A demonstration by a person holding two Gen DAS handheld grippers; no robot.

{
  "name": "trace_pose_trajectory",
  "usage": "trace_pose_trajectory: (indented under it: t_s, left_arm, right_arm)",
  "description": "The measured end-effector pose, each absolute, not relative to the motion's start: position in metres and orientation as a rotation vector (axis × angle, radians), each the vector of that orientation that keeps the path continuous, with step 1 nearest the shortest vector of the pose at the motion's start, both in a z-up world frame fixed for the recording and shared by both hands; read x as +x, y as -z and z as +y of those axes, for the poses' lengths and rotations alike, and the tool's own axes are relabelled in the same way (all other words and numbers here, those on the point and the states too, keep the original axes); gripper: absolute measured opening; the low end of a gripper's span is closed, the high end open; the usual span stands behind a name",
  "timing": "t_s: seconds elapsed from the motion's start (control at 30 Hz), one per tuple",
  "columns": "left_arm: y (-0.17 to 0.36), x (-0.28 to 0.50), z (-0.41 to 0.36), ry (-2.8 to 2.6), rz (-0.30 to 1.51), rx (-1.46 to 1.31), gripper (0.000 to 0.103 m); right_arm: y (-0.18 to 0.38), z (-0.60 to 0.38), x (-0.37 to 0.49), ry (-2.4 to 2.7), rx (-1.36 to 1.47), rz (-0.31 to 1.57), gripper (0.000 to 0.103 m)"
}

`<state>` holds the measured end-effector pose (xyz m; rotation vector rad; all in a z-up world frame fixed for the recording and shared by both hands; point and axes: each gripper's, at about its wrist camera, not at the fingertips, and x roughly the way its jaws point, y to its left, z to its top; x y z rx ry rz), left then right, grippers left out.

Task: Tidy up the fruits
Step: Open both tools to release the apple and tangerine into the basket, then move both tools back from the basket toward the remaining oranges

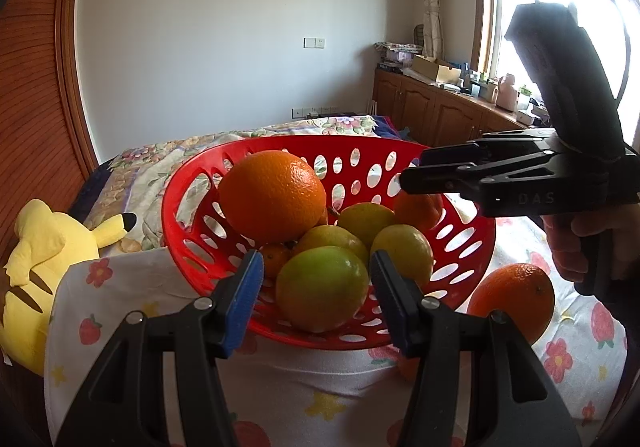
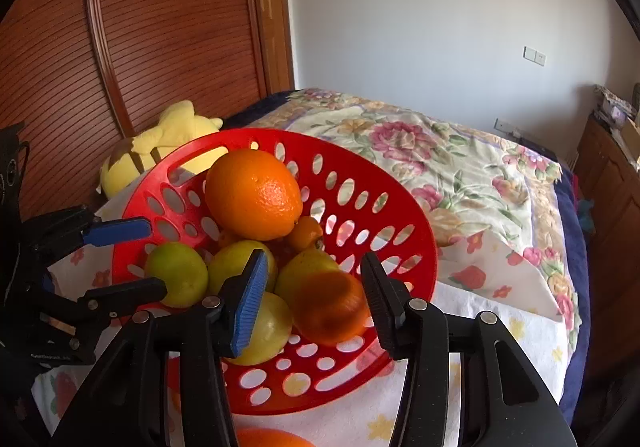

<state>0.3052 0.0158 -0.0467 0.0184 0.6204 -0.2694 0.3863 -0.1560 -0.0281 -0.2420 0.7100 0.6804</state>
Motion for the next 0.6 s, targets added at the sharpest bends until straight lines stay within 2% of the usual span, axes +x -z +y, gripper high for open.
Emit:
trace_pose_trajectory:
  t_s: [0.27, 0.6]
  left_arm:
    - [0.029, 0.289, 0.012, 0.266, 0.59, 0.03, 0.056]
    - [0.006, 0.243, -0.001, 0.254, 0.543, 0.055, 0.057]
  right_arm:
    - [0.013, -0.176, 0.355, -0.663, -0.216, 0.67, 0.051]
    - [-0.003, -0.2, 0.297, -0.594, -0.19, 0.613, 0.077]
